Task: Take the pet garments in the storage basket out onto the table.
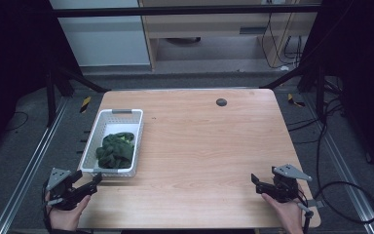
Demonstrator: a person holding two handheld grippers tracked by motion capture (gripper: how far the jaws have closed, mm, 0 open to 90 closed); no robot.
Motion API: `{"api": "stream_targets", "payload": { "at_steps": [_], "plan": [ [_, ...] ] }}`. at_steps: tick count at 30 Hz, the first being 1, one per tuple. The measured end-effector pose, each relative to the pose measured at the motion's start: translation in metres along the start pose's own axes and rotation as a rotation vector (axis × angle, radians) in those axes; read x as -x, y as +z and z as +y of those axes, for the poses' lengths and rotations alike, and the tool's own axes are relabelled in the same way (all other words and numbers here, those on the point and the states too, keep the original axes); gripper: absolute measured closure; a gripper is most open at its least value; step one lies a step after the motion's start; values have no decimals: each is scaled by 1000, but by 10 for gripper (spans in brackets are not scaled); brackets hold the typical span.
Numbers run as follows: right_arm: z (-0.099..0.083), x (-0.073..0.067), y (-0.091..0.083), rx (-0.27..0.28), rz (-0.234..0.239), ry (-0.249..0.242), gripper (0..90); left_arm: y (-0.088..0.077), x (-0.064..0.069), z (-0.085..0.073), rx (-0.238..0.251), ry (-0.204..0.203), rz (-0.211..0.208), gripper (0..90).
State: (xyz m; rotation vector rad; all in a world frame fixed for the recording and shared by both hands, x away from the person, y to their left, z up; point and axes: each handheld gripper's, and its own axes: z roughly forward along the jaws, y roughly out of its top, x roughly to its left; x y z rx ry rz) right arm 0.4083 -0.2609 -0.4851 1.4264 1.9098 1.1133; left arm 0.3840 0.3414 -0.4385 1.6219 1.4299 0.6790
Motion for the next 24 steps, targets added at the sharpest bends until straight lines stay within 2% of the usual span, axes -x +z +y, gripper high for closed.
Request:
{"api": "stream_targets", "payload": {
  "at_steps": [5,11,15,24],
  "plan": [
    [0,-3,1,0,3,-20,152,-2,2,7,8,27,-4,216],
    [0,-1,1,-2,0,-7,149,-3,1,14,8,31,-10,215],
    [0,-2,2,-7,2,-11,144,-4,1,24,20,31,-15,214],
    [3,-2,0,17,-7,-12,141,-4,5,37,34,46,-21,210]
  ]
}}
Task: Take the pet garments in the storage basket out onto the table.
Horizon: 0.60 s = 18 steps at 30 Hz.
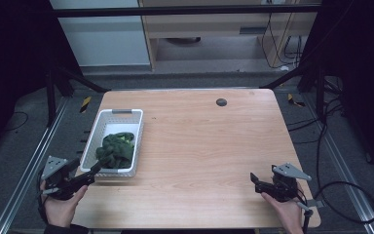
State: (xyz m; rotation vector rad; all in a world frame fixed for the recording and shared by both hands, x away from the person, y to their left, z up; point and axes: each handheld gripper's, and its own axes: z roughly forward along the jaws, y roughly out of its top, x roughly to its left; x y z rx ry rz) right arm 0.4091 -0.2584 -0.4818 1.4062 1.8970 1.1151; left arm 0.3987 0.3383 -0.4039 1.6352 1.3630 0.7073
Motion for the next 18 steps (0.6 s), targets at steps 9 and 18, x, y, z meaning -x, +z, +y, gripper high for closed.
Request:
{"api": "stream_targets", "payload": {
  "at_steps": [9,18],
  "plan": [
    [1,-2,-2,16,-4,-15,137,4,3,10,-3,22,-13,207],
    [1,-3,0,12,-7,-30,134,9,3,20,-9,25,-24,207]
  ]
}}
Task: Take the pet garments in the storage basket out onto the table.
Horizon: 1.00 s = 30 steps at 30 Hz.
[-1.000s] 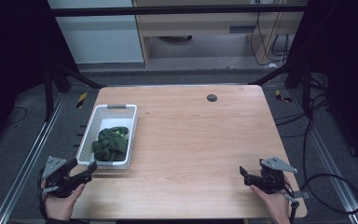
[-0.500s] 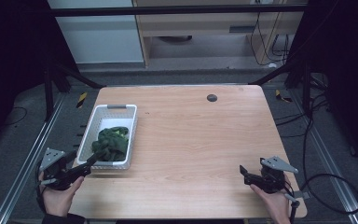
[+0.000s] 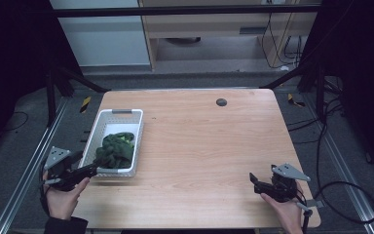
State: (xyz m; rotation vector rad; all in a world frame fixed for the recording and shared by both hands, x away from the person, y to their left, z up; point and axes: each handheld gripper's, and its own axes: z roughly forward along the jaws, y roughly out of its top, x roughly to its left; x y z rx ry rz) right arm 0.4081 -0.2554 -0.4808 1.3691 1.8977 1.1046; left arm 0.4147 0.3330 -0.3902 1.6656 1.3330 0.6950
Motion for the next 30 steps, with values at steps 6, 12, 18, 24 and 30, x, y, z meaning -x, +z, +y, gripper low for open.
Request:
{"api": "stream_targets", "payload": {
  "at_steps": [6,12,18,24,30],
  "plan": [
    [0,-1,0,-5,1,2,134,5,0,8,-11,7,-1,206],
    [0,-1,0,-4,3,0,134,9,1,13,-20,15,2,206],
    [1,-1,0,-2,1,-5,133,16,3,19,-36,22,-1,204],
    [1,-1,1,-1,0,-8,133,23,4,23,-60,27,7,200],
    [1,-1,1,-6,2,-10,133,28,2,31,-81,35,16,197]
  ]
}}
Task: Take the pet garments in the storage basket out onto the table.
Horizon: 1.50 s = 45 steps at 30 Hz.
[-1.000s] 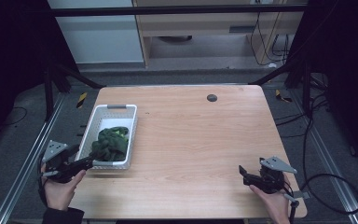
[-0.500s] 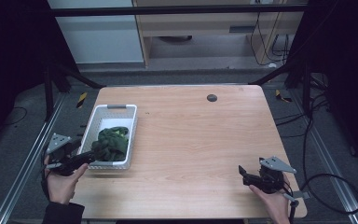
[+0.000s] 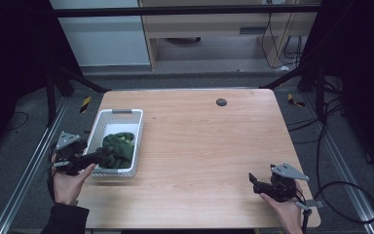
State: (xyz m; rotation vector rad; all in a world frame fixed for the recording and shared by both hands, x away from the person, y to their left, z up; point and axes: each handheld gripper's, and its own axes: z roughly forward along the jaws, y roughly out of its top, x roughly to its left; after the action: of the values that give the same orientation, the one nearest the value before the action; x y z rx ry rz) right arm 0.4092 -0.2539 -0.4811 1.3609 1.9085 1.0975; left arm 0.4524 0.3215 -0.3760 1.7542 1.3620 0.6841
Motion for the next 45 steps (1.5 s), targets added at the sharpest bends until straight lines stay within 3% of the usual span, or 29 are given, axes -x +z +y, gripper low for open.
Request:
{"api": "stream_targets", "payload": {
  "at_steps": [6,15,45],
  "plan": [
    [0,0,0,-1,5,-2,133,7,3,5,-17,3,-8,196],
    [0,0,1,-5,6,-3,133,20,9,14,-64,42,-10,192],
    [0,0,3,-18,21,-13,133,55,8,27,-199,63,-7,175]
  ]
}}
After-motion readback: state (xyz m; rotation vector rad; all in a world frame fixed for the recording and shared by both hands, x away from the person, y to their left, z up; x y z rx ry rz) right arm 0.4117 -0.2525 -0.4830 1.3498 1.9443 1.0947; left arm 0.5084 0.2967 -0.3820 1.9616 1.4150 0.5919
